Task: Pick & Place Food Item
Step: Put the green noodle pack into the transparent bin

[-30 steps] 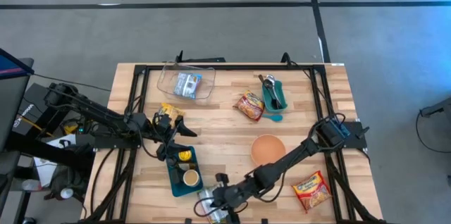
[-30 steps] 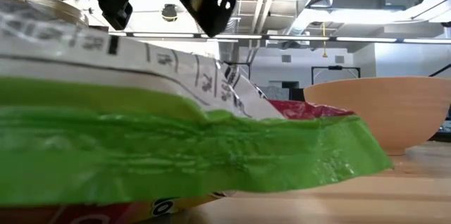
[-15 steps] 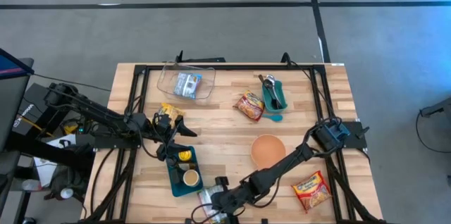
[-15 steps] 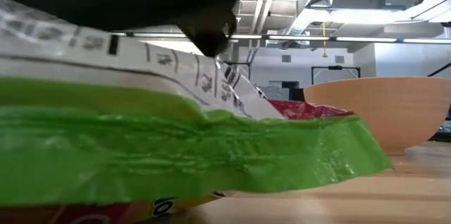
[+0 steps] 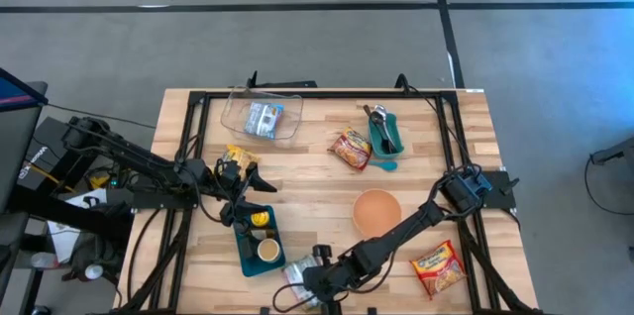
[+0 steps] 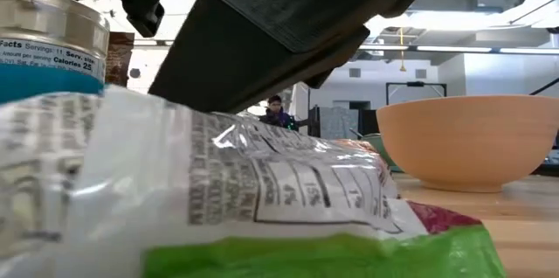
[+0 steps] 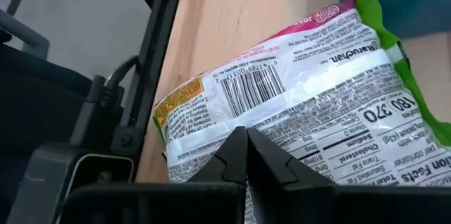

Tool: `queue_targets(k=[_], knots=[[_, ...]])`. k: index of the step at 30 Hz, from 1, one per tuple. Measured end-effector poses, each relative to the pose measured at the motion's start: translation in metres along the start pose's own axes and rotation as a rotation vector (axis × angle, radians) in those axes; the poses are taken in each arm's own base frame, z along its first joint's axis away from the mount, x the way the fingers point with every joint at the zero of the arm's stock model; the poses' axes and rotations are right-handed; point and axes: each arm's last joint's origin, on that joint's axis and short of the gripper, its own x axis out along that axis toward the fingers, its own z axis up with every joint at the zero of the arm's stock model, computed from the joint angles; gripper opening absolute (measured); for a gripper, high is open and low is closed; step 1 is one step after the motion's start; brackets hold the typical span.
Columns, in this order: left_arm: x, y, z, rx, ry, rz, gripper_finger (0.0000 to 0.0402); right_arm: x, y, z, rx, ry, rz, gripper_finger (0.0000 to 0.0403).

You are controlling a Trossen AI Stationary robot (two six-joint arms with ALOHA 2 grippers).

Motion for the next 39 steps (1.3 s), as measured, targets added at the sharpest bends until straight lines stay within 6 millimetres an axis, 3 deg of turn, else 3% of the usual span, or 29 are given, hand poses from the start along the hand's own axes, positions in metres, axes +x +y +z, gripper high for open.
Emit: queue_targets(k=[13,29,39], knots=[[0.0,0.0,0.0,0.0,0.0,0.0,0.029,-0.006,-0.014,-0.007,0.068,0.108,-0.119,0.0],[0.0,0.0,-0.001,-0.003,0.01,0.001,0.029,-0.045,-0.03,-0.023,0.114,0.326,-0.368,0.0],[0.0,0.0,-0.001,-0.003,0.007,0.005,0.029,-0.05,-0.025,-0.024,0.108,0.312,-0.388,0.0]])
